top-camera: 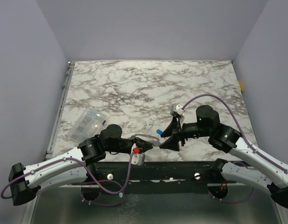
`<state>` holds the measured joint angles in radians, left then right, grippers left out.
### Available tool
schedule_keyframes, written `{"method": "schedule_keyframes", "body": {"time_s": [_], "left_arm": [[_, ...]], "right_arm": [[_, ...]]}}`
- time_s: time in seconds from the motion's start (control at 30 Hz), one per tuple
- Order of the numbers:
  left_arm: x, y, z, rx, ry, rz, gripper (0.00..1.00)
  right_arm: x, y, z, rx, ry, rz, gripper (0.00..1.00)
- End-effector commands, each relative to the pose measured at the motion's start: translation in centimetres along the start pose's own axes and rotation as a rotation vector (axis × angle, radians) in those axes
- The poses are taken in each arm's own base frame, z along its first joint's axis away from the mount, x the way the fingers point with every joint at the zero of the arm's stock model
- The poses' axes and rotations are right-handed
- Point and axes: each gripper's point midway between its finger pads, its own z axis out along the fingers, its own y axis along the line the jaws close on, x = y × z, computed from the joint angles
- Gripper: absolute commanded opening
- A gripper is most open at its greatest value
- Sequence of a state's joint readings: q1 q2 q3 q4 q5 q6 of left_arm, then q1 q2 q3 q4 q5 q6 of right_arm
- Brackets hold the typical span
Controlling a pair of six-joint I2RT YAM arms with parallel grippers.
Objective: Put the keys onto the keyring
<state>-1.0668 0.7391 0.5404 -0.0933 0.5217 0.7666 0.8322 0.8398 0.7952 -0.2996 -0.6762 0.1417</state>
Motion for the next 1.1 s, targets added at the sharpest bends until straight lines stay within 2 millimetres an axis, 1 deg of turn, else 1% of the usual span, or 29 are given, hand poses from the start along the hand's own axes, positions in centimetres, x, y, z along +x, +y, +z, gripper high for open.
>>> {"method": "schedule_keyframes", "body": {"time_s": [0.0,0.1,0.23,0.43,0.6,0.77,0.9,1.07], "left_arm": [[-1.2,0.2,0.0,0.007,-0.048,0.031,0.0],[-1.0,0.2,0.0,0.007,-0.045,0.04,0.0],[-1.0,0.1,0.0,0.01,-0.047,0.038,0.0],[-1.4,0.0,0.1,0.022,-0.062,0.033,0.0],[-1.5,0.0,0.0,0.02,-0.066,0.03,0.0],[-1.5,-0.1,0.0,0.022,-0.069,0.027,0.0],[-1.4,-0.1,0.1,0.021,-0.068,0.025,0.0],[-1.4,-0.1,0.1,0.017,-0.068,0.02,0.0]], "right_arm": [[-0.2,-0.7,0.5,0.011,-0.006,-0.049,0.64],[0.0,-1.1,0.7,0.025,0.005,-0.043,0.64],[0.7,-0.5,0.9,-0.025,0.019,-0.045,0.62],[1.2,0.0,1.6,-0.056,0.019,-0.103,0.58],[2.1,-0.6,2.4,-0.01,0.038,-0.222,0.57],[2.2,-1.1,2.5,0.021,0.011,-0.327,0.57],[2.4,-1.7,2.8,0.054,0.02,-0.373,0.55],[3.2,-2.0,3.8,0.086,0.068,-0.421,0.53]]}}
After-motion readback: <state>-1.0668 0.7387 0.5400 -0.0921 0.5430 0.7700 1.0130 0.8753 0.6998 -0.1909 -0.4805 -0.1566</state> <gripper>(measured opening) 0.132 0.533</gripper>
